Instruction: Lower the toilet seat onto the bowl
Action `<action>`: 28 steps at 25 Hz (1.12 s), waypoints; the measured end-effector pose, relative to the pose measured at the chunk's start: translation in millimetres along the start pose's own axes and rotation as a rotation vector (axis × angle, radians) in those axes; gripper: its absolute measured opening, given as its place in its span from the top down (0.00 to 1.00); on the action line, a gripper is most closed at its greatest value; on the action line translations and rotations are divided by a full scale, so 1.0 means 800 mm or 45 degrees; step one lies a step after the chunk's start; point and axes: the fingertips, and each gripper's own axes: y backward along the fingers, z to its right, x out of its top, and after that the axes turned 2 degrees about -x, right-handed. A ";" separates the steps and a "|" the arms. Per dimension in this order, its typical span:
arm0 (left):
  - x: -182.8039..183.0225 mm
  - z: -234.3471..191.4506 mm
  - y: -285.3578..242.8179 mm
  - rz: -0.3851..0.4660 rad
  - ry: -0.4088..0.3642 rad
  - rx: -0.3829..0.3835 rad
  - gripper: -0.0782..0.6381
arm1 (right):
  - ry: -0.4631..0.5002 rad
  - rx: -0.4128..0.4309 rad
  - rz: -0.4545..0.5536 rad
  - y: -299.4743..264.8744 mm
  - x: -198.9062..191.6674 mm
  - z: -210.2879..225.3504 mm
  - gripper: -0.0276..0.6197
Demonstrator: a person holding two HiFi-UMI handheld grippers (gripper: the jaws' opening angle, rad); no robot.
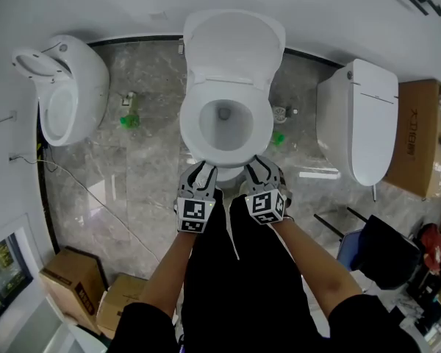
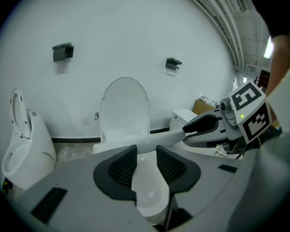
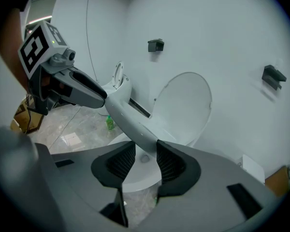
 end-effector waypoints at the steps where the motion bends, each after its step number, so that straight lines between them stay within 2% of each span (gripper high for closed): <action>1: -0.004 0.001 0.000 -0.010 0.003 -0.001 0.70 | 0.004 0.010 -0.001 0.000 -0.003 -0.002 0.73; 9: -0.030 0.005 -0.003 -0.045 -0.012 -0.020 0.70 | 0.043 0.050 -0.019 -0.004 -0.023 -0.017 0.73; 18: -0.076 0.015 -0.006 -0.093 -0.029 -0.043 0.70 | 0.074 0.066 -0.106 -0.010 -0.060 -0.043 0.72; 28: -0.112 0.016 -0.007 -0.111 0.013 -0.083 0.70 | 0.094 0.100 -0.178 -0.017 -0.085 -0.066 0.71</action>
